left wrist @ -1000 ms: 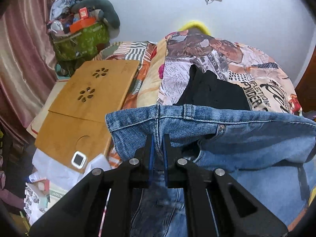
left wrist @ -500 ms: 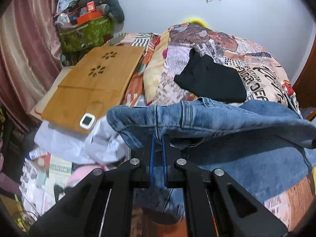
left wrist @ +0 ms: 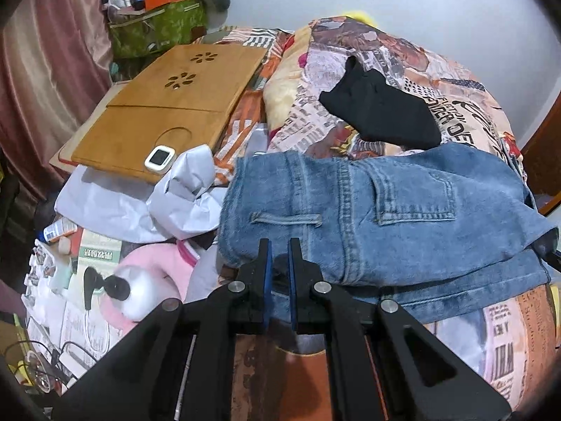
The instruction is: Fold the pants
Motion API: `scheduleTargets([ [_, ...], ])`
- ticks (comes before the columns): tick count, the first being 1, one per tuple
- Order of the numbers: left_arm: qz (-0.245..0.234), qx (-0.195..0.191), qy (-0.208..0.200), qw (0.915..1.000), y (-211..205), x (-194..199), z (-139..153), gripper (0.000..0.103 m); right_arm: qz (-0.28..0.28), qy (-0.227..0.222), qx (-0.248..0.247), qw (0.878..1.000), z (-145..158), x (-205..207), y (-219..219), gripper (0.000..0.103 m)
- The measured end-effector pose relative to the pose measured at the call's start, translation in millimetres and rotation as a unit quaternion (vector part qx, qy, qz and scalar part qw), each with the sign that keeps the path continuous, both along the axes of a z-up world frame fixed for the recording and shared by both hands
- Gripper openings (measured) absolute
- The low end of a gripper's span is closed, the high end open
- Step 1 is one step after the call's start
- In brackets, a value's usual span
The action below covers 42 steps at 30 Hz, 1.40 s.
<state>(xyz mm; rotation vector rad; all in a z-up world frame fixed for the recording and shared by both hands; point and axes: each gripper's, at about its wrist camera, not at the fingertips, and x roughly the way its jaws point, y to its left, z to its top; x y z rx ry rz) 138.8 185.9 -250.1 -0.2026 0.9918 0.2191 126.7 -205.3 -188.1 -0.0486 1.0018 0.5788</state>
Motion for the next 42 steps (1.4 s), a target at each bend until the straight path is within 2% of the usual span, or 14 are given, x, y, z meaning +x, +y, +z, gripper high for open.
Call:
scheduleTargets([
  [2, -0.007, 0.004, -0.002, 1.0, -6, 8, 6, 0.011, -0.002, 0.004, 0.005, 1.0, 5, 0, -3, 0.02],
  [3, -0.011, 0.006, -0.004, 0.9999, -9, 12, 9, 0.017, -0.007, 0.0, 0.003, 1.0, 9, 0, -6, 0.028],
  [5, -0.015, 0.005, -0.011, 0.9998, -14, 20, 16, 0.035, -0.016, -0.013, 0.001, 1.0, 18, 1, -12, 0.04],
  [7, -0.018, 0.005, -0.021, 0.9996, -19, 29, 26, 0.064, -0.029, -0.03, 0.006, 0.999, 27, 4, -21, 0.047],
  [11, -0.024, 0.01, -0.045, 0.9986, -32, 49, 45, 0.075, -0.067, -0.056, 0.012, 0.996, 44, 19, -40, 0.06],
  [12, -0.028, 0.007, -0.048, 0.9984, -36, 56, 50, 0.081, -0.077, -0.062, 0.012, 0.995, 46, 24, -44, 0.063],
  [16, -0.033, 0.008, -0.066, 0.9972, -48, 79, 65, 0.098, -0.112, -0.073, 0.017, 0.991, 52, 50, -62, 0.067],
  [20, -0.043, 0.022, -0.068, 0.9965, -64, 107, 73, 0.1, -0.137, -0.07, 0.023, 0.988, 50, 79, -78, 0.067],
  [22, -0.053, 0.017, -0.066, 0.9963, -71, 124, 74, 0.1, -0.152, -0.063, 0.025, 0.986, 46, 98, -87, 0.068],
  [24, -0.057, 0.015, -0.061, 0.9964, -77, 137, 73, 0.1, -0.169, -0.051, 0.026, 0.984, 39, 118, -95, 0.069],
  [27, -0.058, 0.033, -0.052, 0.9964, -88, 156, 68, 0.1, -0.187, -0.031, 0.032, 0.981, 27, 144, -105, 0.069],
  [29, -0.067, 0.047, -0.044, 0.9957, -97, 171, 61, 0.1, -0.199, -0.017, 0.032, 0.979, 16, 163, -110, 0.069],
  [40, -0.101, 0.046, -0.003, 0.9938, -123, 227, 24, 0.1, -0.21, 0.028, 0.023, 0.977, -40, 241, -110, 0.068],
  [42, -0.1, 0.039, 0.005, 0.9942, -124, 235, 18, 0.1, -0.211, 0.037, 0.023, 0.977, -48, 254, -108, 0.062],
])
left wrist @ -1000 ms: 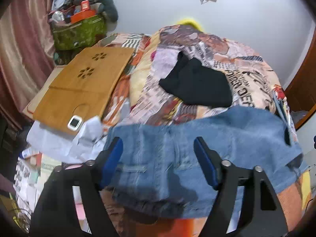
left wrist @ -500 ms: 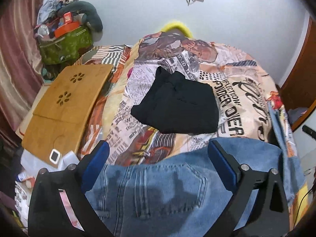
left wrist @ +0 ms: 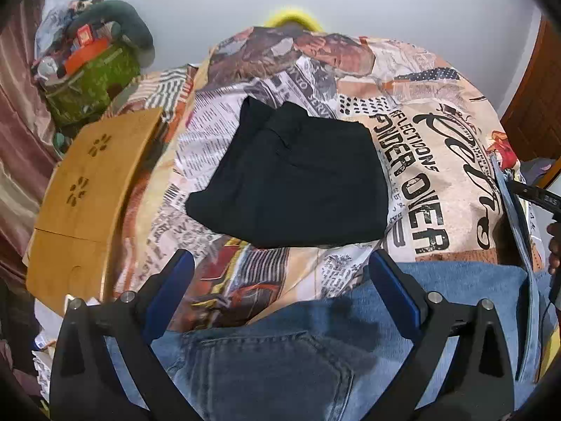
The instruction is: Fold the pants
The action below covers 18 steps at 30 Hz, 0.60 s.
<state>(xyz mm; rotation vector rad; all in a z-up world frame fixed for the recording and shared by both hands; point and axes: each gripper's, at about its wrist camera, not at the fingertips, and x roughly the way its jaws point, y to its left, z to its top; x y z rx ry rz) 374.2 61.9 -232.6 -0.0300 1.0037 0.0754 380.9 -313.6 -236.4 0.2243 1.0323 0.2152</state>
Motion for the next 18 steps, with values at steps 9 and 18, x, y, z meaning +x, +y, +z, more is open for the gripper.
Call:
scheduleTargets([
  [9, 0.004, -0.008, 0.027, 0.9996, -6, 13, -24, 0.1, -0.018, 0.027, 0.016, 0.999, -28, 29, -6, 0.046],
  [18, -0.014, -0.005, 0.039, 0.9991, -21, 3, -27, 0.1, -0.002, 0.015, -0.011, 1.0, -24, 21, 1, 0.008],
])
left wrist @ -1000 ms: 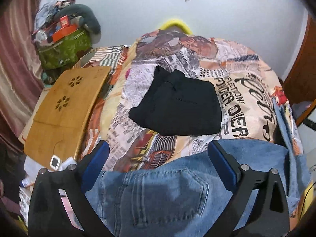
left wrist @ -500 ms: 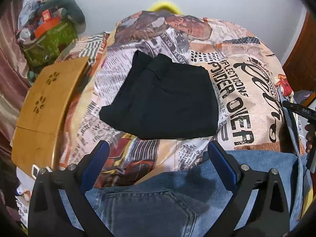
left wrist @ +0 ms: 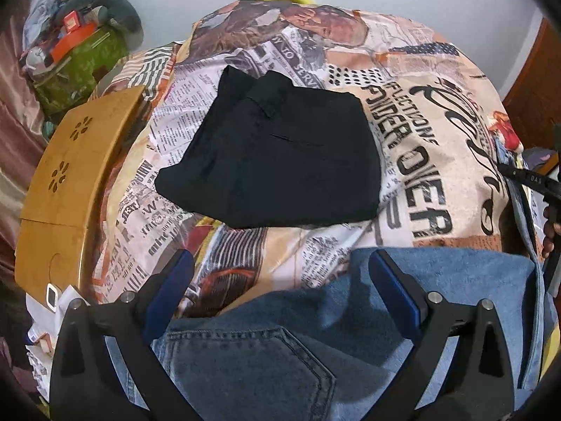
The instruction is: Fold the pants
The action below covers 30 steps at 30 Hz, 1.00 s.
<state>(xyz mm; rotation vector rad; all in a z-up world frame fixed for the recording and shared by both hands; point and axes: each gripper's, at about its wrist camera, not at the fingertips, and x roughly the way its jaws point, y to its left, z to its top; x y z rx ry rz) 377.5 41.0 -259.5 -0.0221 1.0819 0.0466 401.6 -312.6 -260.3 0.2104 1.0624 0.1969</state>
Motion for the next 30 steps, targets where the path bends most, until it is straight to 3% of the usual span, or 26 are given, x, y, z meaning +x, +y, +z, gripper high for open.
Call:
scheduleTargets([
  [4, -0.017, 0.0, 0.004, 0.9998, -9, -10, 5, 0.1, -0.014, -0.018, 0.025, 0.999, 23, -20, -15, 0.007],
  [9, -0.038, -0.007, 0.008, 0.9992, -25, -26, 13, 0.1, -0.035, -0.069, 0.026, 0.997, 76, -62, -50, 0.007],
  [14, -0.063, -0.009, 0.017, 0.9978, -45, -41, 15, 0.1, -0.067, -0.124, 0.034, 0.989, 132, -115, -99, 0.007],
  [20, -0.109, 0.011, 0.044, 0.993, -77, -60, 4, 0.1, -0.1, -0.177, 0.046, 0.978, 173, -180, -145, 0.007],
  [24, -0.115, -0.005, 0.052, 0.992, -91, -73, 1, 0.1, -0.122, -0.184, 0.061, 0.974, 169, -212, -163, 0.007],
  [30, -0.121, -0.016, 0.057, 0.9909, -102, -86, 0, 0.101, -0.15, -0.12, 0.047, 0.98, 113, -234, -180, 0.007],
])
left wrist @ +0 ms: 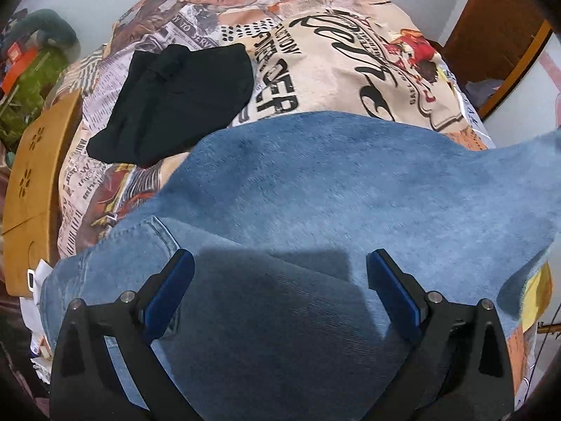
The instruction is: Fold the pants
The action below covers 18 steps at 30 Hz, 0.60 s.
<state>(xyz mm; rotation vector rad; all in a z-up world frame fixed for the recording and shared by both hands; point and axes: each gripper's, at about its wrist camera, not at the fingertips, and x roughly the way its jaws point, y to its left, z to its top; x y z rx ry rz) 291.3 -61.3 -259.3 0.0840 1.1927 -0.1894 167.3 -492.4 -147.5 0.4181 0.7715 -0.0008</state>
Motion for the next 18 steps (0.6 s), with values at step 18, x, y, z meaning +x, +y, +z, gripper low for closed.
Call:
scheduleTargets([
  [18, -0.019, 0.004, -0.025, 0.9995, -15, -27, 2, 0.101, -0.039, 0.138, -0.029, 0.989, -89, -54, -18, 0.023],
])
